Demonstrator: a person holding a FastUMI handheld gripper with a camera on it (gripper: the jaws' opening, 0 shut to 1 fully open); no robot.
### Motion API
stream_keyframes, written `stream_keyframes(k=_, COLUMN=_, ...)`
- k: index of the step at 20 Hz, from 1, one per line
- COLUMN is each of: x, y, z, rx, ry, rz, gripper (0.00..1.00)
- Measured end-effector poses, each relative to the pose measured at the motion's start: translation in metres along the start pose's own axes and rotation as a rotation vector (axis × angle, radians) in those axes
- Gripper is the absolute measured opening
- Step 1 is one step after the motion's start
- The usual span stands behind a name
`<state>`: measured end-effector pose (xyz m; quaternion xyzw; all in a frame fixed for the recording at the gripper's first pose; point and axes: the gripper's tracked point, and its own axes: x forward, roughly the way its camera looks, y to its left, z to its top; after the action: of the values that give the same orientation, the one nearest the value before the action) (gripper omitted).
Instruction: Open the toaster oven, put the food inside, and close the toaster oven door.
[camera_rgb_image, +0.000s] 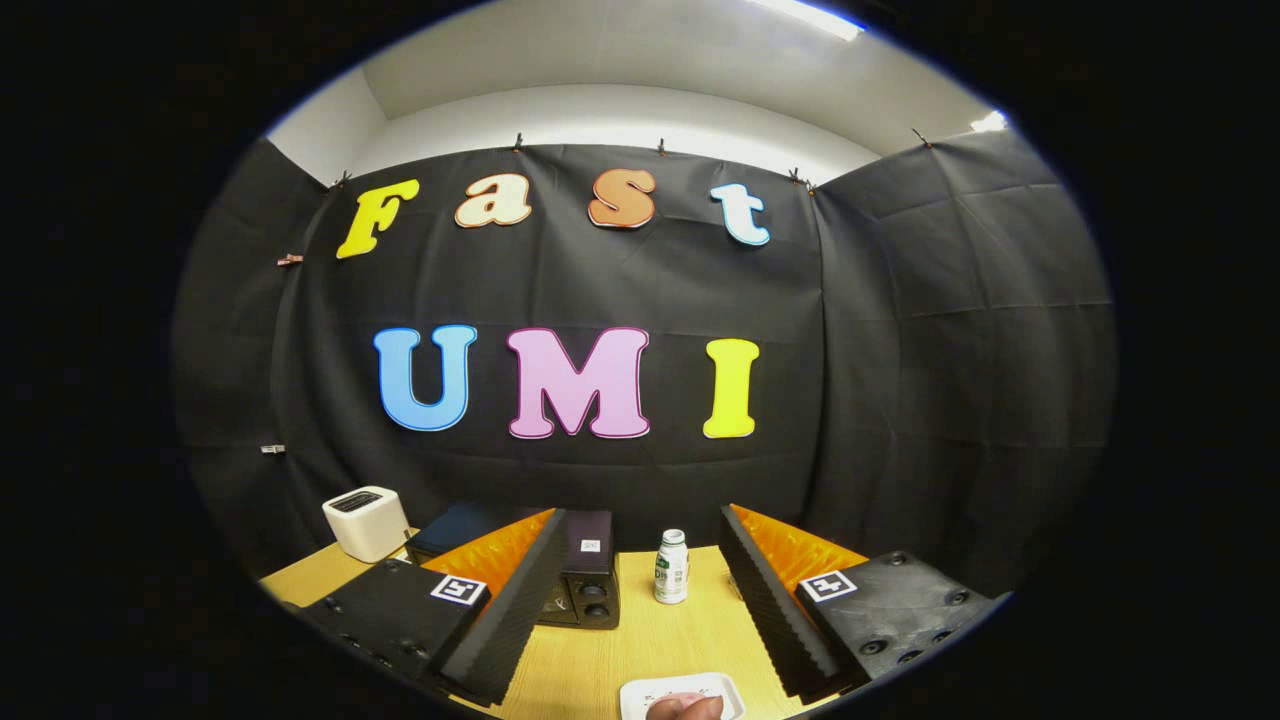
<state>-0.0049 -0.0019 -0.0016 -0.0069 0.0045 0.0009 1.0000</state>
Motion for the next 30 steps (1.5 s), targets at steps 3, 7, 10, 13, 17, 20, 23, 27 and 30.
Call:
stream_keyframes(k=3, x=0.001, y=0.001, z=0.0, rx=0.007, ry=0.0, rz=-0.001, gripper=0.98)
stream_keyframes(k=7, x=0.005, y=0.01, z=-0.004, rx=0.035, ry=0.003, rz=-0.005, gripper=0.97)
stream_keyframes(k=10, x=0.015, y=0.034, z=-0.005, rx=0.071, ry=-0.001, rz=-0.003, gripper=0.98)
stream_keyframes(k=13, x=0.032, y=0.075, z=-0.009, rx=0.07, ry=-0.004, rz=0.033, gripper=0.98)
stream_keyframes(k=17, x=0.061, y=0.145, z=-0.034, rx=0.073, ry=0.031, rz=0.123, gripper=0.98)
stream_keyframes(k=20, x=0.086, y=0.191, z=-0.071, rx=0.083, ry=0.101, rz=0.152, gripper=0.98)
stream_keyframes(k=23, x=0.109, y=0.22, z=-0.118, rx=0.073, ry=0.183, rz=0.151, gripper=0.98)
stream_keyframes(k=27, x=0.139, y=0.24, z=-0.174, rx=0.051, ry=0.286, rz=0.124, gripper=0.98)
stream_keyframes(k=30, x=0.155, y=0.247, z=-0.21, rx=0.058, ry=0.364, rz=0.095, gripper=0.98)
